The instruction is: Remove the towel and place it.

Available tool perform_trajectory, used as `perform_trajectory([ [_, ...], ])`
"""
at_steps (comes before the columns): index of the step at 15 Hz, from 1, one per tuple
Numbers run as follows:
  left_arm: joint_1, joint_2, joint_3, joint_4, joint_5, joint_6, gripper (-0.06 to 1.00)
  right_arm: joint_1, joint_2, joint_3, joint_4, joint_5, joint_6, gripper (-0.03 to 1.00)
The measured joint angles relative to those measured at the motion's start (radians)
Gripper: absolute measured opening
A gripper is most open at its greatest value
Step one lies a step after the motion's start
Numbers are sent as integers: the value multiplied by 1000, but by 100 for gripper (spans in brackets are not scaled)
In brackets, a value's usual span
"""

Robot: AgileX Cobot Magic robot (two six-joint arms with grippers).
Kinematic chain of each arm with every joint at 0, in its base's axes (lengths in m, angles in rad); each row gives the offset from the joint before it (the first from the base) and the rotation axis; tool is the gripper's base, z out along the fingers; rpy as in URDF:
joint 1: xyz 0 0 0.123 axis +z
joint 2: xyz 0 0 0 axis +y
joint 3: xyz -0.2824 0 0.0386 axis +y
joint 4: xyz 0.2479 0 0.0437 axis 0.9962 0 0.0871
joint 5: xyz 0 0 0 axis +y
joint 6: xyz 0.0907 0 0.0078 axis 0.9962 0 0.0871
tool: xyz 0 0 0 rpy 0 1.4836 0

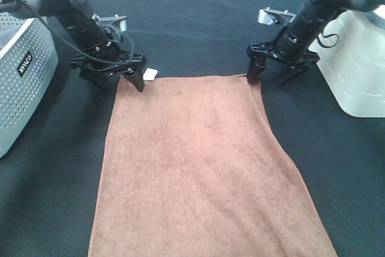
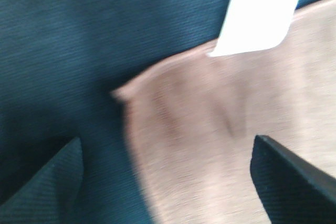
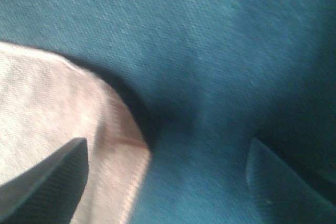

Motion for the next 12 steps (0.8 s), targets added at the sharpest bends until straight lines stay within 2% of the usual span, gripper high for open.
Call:
perform_trajectory([
  [4, -43, 3, 0, -44, -21, 9, 78, 68, 3, 0, 3, -44, 0, 78],
  [6, -46, 4, 0, -46, -23, 9, 74, 72, 4, 0, 6, -48, 0, 76],
  [8, -46, 7, 0, -41, -23, 9, 67, 72, 5, 0, -23, -52, 0, 68],
  [10, -46, 8, 0, -14, -23, 9, 57, 73, 8, 0, -63, -60, 7, 55],
  [12, -46, 9, 0, 32, -23, 9, 41, 73, 8, 0, -88, -69, 9, 38],
])
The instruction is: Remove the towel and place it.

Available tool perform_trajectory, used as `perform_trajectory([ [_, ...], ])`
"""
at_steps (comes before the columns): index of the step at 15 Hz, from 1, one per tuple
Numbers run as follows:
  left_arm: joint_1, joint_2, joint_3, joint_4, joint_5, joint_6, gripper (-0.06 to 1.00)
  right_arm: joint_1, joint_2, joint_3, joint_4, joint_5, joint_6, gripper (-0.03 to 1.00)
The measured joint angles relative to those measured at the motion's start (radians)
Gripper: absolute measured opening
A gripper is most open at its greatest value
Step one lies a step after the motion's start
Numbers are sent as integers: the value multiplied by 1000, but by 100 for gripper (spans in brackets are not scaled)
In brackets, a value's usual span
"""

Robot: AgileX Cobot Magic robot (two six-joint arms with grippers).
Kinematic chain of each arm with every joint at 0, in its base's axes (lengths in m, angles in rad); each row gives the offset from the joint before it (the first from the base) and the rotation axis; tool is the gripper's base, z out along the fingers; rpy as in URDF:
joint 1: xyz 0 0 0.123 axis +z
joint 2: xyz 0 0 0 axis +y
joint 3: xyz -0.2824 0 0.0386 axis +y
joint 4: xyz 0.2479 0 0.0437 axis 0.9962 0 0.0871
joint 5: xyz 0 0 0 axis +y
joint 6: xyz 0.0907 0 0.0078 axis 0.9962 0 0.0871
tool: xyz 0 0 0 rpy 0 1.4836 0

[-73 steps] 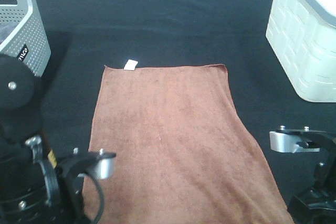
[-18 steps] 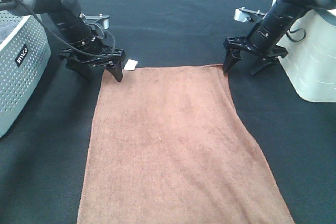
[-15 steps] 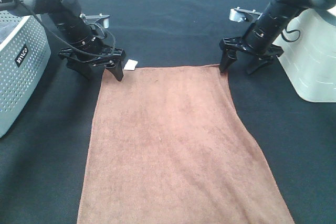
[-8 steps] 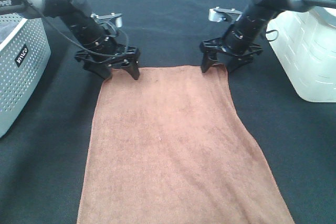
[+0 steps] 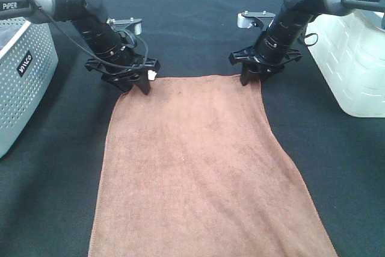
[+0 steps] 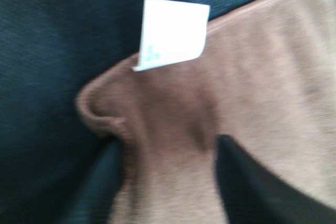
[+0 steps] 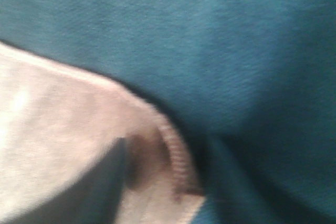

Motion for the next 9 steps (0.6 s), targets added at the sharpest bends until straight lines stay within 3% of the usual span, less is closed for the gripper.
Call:
perform_trajectory([
  [3, 0, 1, 0, 59, 3, 11, 11, 0, 3, 0, -1, -6, 8, 3],
  [5, 0, 1, 0, 66, 4, 36, 0, 0, 3, 0, -1, -6, 10, 1],
  [9, 0, 1, 0, 66, -6, 42, 0, 1, 9, -22, -3, 4, 14, 1],
])
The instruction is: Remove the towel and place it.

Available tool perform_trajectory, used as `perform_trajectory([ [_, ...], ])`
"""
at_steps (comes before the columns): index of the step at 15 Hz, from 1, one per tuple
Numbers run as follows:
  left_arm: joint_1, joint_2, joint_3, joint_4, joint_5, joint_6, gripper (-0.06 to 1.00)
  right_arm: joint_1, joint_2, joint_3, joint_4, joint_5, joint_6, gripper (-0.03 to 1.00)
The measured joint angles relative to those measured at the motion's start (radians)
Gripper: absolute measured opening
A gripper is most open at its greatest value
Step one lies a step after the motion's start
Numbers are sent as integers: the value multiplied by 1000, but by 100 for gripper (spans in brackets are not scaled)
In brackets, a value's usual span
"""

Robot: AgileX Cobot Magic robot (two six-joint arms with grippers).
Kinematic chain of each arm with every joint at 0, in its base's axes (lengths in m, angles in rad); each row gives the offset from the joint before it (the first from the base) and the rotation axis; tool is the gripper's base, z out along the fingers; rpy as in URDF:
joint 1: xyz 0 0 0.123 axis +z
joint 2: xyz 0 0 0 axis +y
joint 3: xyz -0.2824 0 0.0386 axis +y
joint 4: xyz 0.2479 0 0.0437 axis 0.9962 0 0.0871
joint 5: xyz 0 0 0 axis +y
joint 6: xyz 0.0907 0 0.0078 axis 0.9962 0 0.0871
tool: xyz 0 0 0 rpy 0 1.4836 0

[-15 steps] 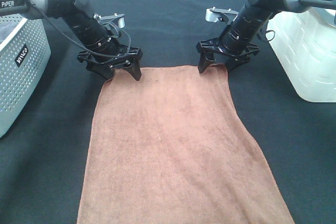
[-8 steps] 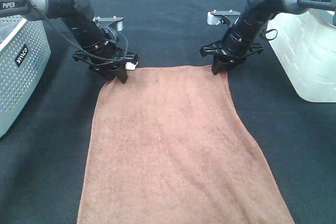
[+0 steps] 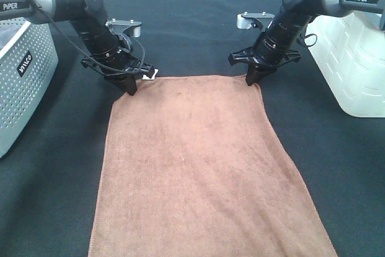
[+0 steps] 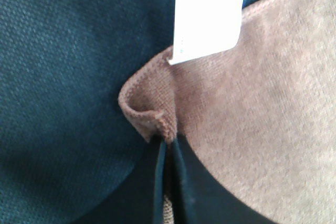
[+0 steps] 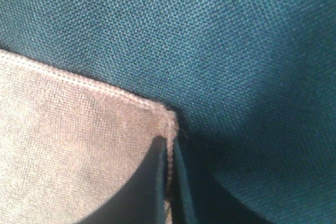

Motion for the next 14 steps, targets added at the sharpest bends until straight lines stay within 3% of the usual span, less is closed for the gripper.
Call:
perform_trajectory([
  [6, -4, 1, -88, 2, -84, 2, 0, 7, 29, -109, -33, -25, 1, 1],
  [10, -5, 2, -149, 35, -162, 3, 0, 7, 29, -186, -49, -129, 1, 1],
  [14, -5, 2, -149, 62, -324, 24, 0, 7, 29, -199, -111, -229, 1, 1],
])
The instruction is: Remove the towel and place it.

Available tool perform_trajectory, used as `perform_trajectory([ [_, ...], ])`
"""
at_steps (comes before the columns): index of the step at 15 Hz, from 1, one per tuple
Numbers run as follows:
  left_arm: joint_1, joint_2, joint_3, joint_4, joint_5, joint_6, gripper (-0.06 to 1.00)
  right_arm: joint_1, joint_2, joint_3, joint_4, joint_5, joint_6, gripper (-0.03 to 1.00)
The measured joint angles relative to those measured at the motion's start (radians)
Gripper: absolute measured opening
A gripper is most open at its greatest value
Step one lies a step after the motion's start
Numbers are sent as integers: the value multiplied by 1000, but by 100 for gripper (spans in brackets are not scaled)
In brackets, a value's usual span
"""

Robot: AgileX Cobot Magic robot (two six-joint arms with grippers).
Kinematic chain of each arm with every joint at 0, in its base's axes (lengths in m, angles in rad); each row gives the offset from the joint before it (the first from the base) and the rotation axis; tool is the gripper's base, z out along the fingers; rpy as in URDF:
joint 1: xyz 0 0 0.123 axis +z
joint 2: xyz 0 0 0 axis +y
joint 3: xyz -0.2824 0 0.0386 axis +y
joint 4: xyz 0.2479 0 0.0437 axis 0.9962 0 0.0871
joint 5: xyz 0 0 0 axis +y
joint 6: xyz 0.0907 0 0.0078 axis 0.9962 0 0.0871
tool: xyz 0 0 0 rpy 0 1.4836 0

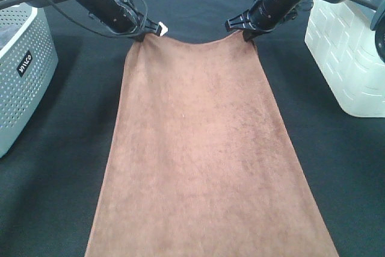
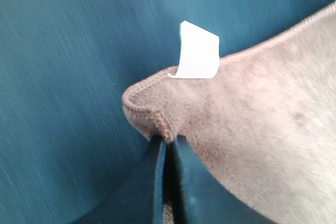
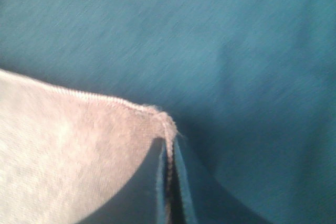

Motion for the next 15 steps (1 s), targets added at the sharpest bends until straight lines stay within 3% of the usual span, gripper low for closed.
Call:
perform_trajectory([
  [7, 0, 3, 0, 5, -252, 6, 0, 0, 0, 0, -34, -253, 0, 1],
  [15, 0, 68, -2, 5, -351, 10, 0, 0, 24, -5, -31, -338, 0, 1],
])
